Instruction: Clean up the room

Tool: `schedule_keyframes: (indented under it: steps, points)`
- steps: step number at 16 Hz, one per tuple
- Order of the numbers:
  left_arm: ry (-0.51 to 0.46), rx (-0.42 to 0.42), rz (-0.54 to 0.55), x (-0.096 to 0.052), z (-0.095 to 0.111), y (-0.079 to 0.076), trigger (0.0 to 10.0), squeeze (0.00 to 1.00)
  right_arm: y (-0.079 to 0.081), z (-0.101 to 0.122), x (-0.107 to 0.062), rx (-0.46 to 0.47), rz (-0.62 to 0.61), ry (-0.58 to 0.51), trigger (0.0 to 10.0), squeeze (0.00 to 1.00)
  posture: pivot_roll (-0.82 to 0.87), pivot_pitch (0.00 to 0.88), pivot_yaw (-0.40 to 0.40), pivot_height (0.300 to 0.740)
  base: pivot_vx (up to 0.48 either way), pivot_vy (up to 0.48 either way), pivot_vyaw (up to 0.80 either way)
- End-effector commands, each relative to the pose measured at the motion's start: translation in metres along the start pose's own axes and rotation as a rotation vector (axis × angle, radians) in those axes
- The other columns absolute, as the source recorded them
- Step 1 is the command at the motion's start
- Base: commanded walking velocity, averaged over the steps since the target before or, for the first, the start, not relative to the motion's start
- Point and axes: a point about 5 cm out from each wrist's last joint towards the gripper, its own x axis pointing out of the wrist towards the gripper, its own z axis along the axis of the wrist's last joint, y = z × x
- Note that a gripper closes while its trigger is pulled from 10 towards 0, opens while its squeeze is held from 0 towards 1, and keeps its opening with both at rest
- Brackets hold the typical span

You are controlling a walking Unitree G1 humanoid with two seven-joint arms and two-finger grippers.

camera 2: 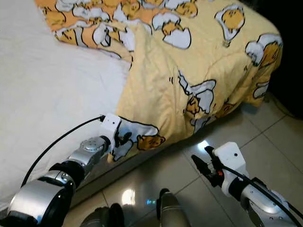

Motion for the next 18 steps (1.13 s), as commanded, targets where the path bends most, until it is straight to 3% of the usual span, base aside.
schedule_keyframes:
  steps: [1,2,3,4,6,7,8,9,10,11,18]
  points:
    - [0.025,0.001,0.046,-0.001,-0.004,0.005,4.6,0.00,0.004,0.002,-0.002,0.011,0.010,-0.002,10.0,0.00,-0.46,0.300,0.077,0.740,0.000,0.000,0.00]
    - [0.026,-0.009,0.069,-0.001,-0.004,0.008,4.1,0.00,0.005,0.003,-0.003,0.014,0.013,-0.006,10.0,0.00,-0.46,0.302,0.079,0.740,0.000,0.000,0.00]
    - [0.025,-0.020,0.101,-0.001,-0.002,0.012,1.9,0.00,0.005,0.004,-0.002,0.010,0.016,-0.006,10.0,0.00,-0.46,0.302,0.078,0.740,0.000,0.000,0.00]
    - [0.028,-0.021,0.131,-0.002,-0.002,0.016,0.9,0.00,0.005,0.004,-0.002,0.008,0.016,-0.004,10.0,0.00,-0.46,0.302,0.078,0.740,0.000,0.000,0.00]
    - [0.026,-0.082,0.154,-0.003,-0.003,0.018,1.7,0.00,0.004,0.006,-0.001,0.009,0.015,-0.006,10.0,0.00,-0.46,0.299,0.074,0.740,0.000,0.000,0.00]
    - [0.023,-0.101,0.138,-0.002,-0.003,0.015,3.2,0.00,0.005,0.007,-0.001,0.006,0.022,-0.007,10.0,0.00,-0.47,0.300,0.071,0.740,0.000,0.000,0.00]
    - [0.015,-0.125,0.108,-0.001,-0.004,0.010,3.8,0.00,0.006,0.008,0.000,0.003,0.027,-0.007,10.0,0.00,-0.47,0.300,0.071,0.740,0.000,0.000,0.00]
    - [0.016,-0.141,0.079,0.000,-0.005,0.004,3.6,0.00,0.005,0.010,0.000,-0.001,0.029,-0.008,10.0,0.00,-0.48,0.301,0.065,0.740,0.000,0.000,0.00]
    - [0.020,-0.144,0.073,0.000,-0.007,0.001,1.5,0.00,0.005,0.011,0.001,-0.004,0.032,-0.010,10.0,0.00,-0.49,0.301,0.064,0.740,0.000,0.000,0.00]
    - [0.022,-0.155,0.082,0.000,-0.008,0.001,0.0,0.00,0.005,0.012,0.002,-0.007,0.036,-0.012,10.0,0.00,-0.49,0.297,0.061,0.740,0.000,0.000,0.00]
    - [-0.015,-0.233,0.099,-0.001,-0.006,0.007,0.0,0.00,0.006,0.015,0.013,-0.007,0.059,-0.034,10.0,0.00,-0.45,0.272,0.053,0.740,0.000,0.000,0.00]
